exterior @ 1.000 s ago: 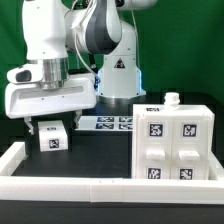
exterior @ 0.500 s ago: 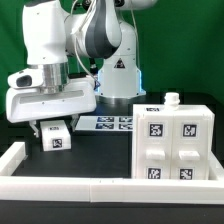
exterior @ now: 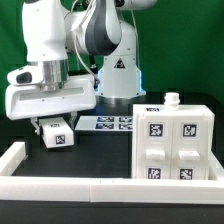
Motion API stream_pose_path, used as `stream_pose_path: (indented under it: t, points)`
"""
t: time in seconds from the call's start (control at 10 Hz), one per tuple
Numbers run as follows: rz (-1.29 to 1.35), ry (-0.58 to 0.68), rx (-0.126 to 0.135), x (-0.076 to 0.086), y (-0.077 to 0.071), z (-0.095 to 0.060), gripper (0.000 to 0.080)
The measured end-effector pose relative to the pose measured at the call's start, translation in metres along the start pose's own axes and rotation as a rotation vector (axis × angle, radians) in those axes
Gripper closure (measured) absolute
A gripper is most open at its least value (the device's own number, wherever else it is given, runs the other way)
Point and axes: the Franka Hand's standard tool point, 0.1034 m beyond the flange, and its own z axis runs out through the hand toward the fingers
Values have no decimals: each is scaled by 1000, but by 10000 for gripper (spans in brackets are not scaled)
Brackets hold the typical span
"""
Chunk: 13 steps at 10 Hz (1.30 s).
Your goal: Assemble cabinet
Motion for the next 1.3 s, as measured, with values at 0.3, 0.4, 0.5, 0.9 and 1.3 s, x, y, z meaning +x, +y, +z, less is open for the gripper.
stream_pose_path:
  t: [0.3, 0.4, 0.5, 0.9, 1.3]
  points:
    - [-5, 21, 1, 49, -30, -66, 243]
    - [9, 33, -6, 63, -39, -76, 243]
    - [74, 37, -11, 81, -52, -88, 243]
    - [190, 60, -33, 166, -93, -119, 243]
    - [168, 53, -29, 162, -94, -115, 243]
